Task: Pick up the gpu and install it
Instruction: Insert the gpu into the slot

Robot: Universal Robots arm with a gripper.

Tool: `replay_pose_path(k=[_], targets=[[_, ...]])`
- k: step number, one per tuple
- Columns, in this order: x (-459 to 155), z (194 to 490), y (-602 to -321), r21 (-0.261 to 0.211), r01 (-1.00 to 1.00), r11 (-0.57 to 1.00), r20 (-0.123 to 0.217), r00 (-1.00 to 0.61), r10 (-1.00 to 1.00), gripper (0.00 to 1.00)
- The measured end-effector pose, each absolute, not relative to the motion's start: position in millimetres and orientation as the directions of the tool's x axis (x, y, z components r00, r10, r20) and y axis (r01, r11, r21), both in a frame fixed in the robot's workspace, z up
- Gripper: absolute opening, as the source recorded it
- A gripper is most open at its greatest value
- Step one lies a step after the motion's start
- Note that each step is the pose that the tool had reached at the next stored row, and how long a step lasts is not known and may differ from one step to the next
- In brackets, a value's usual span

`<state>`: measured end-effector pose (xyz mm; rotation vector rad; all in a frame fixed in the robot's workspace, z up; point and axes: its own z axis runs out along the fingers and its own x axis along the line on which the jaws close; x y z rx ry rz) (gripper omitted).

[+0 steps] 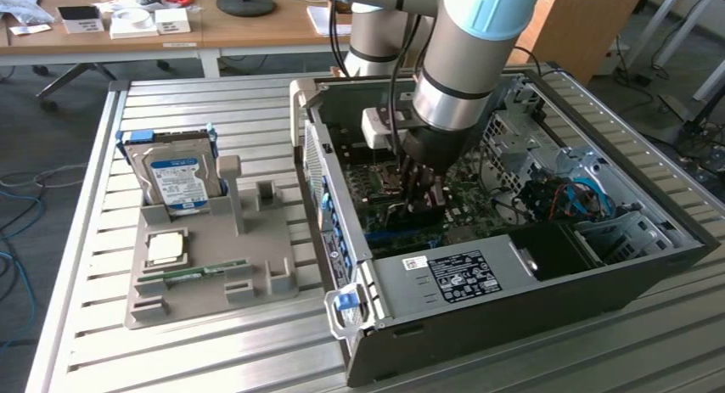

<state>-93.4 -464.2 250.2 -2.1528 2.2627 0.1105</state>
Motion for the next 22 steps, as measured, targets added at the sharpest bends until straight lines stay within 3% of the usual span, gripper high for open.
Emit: replay_pose_path(k=[22], targets=[[-94.9, 249.9, -465.1, 0.039, -0.998, 0.048, -0.062, -0.051, -0.997, 0.27]])
